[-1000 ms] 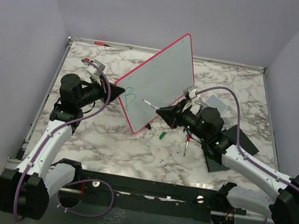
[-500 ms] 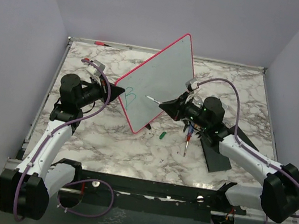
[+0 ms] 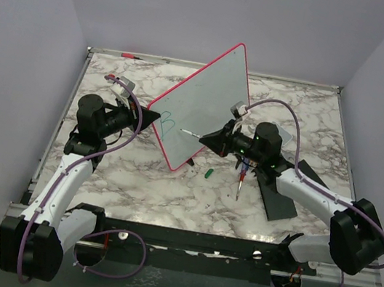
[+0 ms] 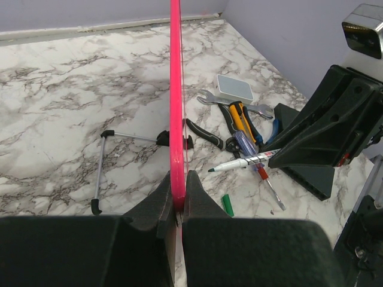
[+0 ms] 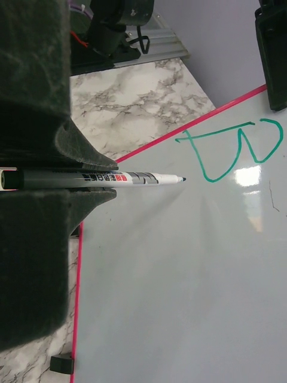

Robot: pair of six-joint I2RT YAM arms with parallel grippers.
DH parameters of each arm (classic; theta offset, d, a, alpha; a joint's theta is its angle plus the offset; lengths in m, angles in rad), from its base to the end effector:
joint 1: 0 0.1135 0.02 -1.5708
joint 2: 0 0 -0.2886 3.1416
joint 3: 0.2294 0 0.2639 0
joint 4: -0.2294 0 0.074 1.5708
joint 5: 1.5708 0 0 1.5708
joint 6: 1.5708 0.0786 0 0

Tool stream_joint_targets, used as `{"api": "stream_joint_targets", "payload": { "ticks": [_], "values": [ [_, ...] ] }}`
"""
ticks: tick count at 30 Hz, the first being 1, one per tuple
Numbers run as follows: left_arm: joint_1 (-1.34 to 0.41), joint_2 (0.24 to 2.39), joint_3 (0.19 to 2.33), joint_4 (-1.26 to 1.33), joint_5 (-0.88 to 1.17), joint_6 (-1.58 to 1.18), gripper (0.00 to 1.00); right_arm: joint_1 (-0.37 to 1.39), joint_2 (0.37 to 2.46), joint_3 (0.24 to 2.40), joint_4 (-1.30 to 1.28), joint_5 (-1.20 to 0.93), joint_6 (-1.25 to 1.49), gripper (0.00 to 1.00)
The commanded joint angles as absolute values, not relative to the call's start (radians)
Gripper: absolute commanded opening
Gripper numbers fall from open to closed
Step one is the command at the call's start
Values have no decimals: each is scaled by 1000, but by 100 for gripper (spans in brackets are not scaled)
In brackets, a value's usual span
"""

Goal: Write a sentence on the whiteboard

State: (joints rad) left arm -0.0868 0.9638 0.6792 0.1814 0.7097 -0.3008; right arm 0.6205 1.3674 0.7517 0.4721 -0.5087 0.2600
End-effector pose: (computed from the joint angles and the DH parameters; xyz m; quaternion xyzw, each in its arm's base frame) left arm 0.2464 -0.0729 0.3222 0.1570 0.7172 -0.3741 0.5665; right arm 0.2603 0.2331 0.2763 -0.2932 0.6903 0.4421 0.4920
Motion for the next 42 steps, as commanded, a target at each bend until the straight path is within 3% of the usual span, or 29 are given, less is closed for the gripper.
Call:
{"api": "stream_joint_targets", "payload": {
  "ticks": [1,17,34,42],
  "values": [
    [-102,1004,643,14,741,-228,0,619,1392,799,516,-550,251,1],
    [-103,1011,646,14,745,-227,0,630,1488,858,533,-529,261,1],
    [-102,1010,646,14,749,-225,0,630,1456,848,480,-282,270,1],
    [-101,1012,647,14,755,-226,0,630,1453,852,521,-326,270,1]
  ]
}}
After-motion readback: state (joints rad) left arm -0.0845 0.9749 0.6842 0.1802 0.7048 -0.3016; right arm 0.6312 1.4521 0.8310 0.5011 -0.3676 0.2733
